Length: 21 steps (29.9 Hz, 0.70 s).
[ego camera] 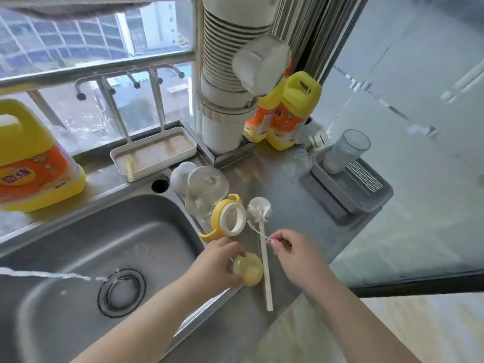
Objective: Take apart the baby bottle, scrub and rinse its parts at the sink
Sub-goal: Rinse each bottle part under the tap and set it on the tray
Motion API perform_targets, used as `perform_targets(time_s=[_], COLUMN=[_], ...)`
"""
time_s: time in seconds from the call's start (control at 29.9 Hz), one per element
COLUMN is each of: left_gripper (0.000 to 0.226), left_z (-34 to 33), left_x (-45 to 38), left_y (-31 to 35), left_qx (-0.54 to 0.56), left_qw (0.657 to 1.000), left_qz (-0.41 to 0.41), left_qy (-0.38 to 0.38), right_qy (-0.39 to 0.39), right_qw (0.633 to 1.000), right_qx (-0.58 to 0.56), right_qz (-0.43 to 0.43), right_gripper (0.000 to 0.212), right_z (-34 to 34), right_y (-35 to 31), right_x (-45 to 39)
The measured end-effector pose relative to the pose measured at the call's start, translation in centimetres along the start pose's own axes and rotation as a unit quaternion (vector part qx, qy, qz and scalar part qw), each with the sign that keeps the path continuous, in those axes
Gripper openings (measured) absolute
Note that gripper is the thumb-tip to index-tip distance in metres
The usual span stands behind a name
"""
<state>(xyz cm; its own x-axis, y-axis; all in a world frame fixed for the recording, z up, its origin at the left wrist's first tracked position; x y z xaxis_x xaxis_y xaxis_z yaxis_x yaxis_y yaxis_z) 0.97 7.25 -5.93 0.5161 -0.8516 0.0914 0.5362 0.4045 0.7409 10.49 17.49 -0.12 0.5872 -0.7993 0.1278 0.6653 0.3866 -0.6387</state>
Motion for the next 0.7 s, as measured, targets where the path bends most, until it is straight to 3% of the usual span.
perform_targets(time_s=[0.23,0.43,0.5,0.6,0.7], left_gripper=[0.030,0.018,0.014,0.013,0.010], left_z=[-3.2,-2.7,-2.2,-0.5,2.3], left_x=[-0.7,-0.3,0.2,1.3,3.1], left_y=[1.4,-0.6,-1.6,-3.2,-5.2], left_qx=[-0.038,0.049,0.135,0.352,0.478], left_qw=[0.998,0.994,0.984,0.909,0.823], left_qz=[-0.043,-0.005,0.057,0.186,0.258], left_qy=[0.024,0.098,0.102,0.125,0.167], right_qy=[0.004,0.004,0.003,-0.006,-0.033], right_qw=[0.998,0.999,0.999,0.999,0.999], right_qx=[-0.015,-0.018,-0.022,-0.033,-0.035], right_qz=[-0.056,-0.048,-0.035,-0.025,0.009], right_gripper=[0.016,0.016,0.017,0.019,0.019], right_z=[-0.8,-1.0,-0.9,-1.0,-2.4], right_y=[4.3,3.9,2.8,0.8,-2.7], right_x=[2.9,2.9,2.5,1.5,0.5])
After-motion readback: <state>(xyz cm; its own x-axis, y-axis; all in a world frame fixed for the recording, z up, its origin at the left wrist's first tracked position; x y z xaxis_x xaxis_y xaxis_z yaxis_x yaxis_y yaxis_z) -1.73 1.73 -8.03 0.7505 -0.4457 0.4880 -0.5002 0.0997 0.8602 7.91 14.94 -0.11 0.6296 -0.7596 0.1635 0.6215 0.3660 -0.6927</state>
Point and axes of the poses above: each hand's wrist, its own x-axis away from the middle knuckle, its own z-axis out of the back of the hand, y = z × x, the point moved 10 cm from there along -x, towards the middle knuckle, and after that the axes turned 13 degrees about y, right-handed, at the moved point
